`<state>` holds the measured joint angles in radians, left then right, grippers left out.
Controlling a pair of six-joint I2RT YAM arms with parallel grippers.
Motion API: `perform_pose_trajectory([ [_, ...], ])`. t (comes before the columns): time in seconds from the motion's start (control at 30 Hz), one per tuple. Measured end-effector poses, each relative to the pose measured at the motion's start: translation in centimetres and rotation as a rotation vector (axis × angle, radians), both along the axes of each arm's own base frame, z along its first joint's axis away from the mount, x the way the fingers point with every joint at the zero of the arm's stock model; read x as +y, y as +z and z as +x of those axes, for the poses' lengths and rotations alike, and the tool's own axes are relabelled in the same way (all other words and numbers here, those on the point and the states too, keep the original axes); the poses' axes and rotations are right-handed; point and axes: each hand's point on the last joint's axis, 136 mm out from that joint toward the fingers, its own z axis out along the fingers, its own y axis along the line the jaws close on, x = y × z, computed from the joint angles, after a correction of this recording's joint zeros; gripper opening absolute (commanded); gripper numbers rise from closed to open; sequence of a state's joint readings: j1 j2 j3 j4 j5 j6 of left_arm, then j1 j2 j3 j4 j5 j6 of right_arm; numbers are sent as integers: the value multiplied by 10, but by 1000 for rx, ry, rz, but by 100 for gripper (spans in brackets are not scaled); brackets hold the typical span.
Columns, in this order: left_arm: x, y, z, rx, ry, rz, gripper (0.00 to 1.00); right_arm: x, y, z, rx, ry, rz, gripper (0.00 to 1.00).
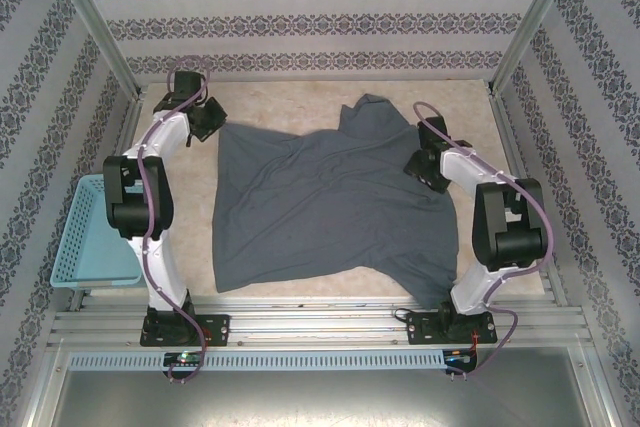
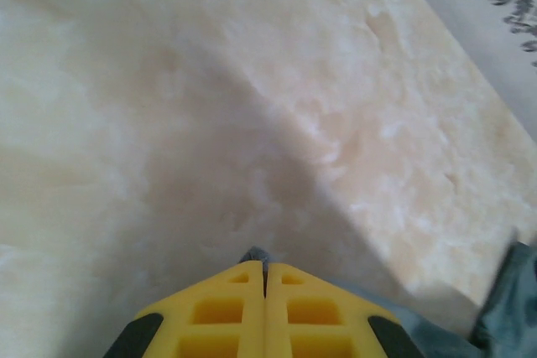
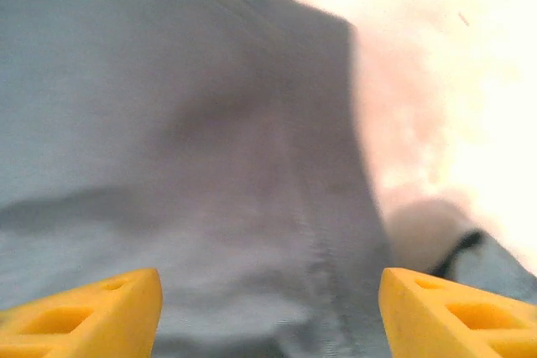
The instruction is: Fold the inside-out t-shirt
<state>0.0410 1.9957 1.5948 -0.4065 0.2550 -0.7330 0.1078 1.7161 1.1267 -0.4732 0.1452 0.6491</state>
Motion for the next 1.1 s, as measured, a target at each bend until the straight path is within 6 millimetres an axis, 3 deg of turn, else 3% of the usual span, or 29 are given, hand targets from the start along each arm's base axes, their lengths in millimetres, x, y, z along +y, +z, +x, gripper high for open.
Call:
perform_pose_trajectory([
  [0.07, -6, -8, -2, 2, -10, -29, 0, 17, 24, 28, -69, 79, -4, 69],
  [0.23, -18, -33, -17, 49, -32, -82, 0, 58, 79, 132, -252, 245, -13, 66],
  [0.33, -23, -40, -26, 58, -41, -94, 0, 70, 83, 180, -291, 300, -35, 63],
  [0.43, -31, -37, -36, 54, -55, -102, 0, 77, 66, 208, -270, 344, -64, 63],
  [0.6, -46, -20, -50, -1, -88, -119, 0, 84, 31, 227, -199, 398, -107, 64],
  [0.8, -53, -18, -70, -23, -101, -138, 0, 88, 7, 238, -147, 426, -144, 62],
  [0.9, -55, -20, -78, -21, -105, -140, 0, 87, -3, 230, -100, 425, -151, 53],
  [1.03, -56, -25, -87, -15, -108, -141, 0, 81, -22, 214, -27, 413, -154, 27],
  [1.1, -56, -27, -91, -11, -108, -141, 0, 76, -37, 197, 33, 411, -156, 16],
])
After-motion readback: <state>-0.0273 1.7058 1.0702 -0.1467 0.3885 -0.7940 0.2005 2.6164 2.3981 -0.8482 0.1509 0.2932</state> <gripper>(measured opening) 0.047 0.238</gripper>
